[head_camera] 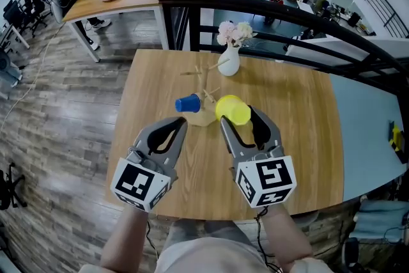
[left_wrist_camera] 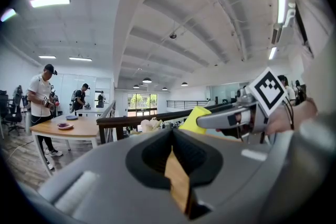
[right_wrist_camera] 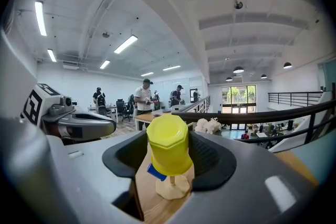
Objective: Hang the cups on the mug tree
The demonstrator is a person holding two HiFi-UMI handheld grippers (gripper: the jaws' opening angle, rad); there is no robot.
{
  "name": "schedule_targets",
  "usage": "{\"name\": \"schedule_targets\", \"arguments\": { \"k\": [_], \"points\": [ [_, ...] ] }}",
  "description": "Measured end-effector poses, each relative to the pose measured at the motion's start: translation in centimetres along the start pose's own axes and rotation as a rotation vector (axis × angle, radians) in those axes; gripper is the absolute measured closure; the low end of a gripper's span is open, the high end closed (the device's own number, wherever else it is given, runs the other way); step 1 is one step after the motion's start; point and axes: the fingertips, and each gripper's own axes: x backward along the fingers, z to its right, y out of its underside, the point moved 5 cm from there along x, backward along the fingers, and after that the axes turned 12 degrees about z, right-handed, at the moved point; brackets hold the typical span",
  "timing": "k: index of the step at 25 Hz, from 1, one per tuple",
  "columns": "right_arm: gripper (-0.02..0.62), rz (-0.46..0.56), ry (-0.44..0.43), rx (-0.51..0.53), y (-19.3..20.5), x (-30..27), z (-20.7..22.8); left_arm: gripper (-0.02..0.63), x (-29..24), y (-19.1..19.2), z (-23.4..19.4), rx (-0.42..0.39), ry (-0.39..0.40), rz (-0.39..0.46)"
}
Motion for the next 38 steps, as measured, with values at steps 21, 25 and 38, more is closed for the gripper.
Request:
{"name": "schedule_targets", "arguments": {
  "k": [21,25,38],
  "points": [
    [0.344,-0.121,0.014,-0.083,9.4,-7.4,1.6,0.604,-4.5,9.0,-3.1,0.046,0.023,-0.134],
    [0.344,-0.139,0.019,-0.090,10.6,-8.0,1.6,0.603,-5.0,9.7,-3.7,0.060,0.016,-0.138],
    [0.342,-0.212,0.005,-0.055,14.0,-9.4,1.1,0.604,-4.9,12.4,-4.9,0.122,-0.004,-0.175]
  ]
}}
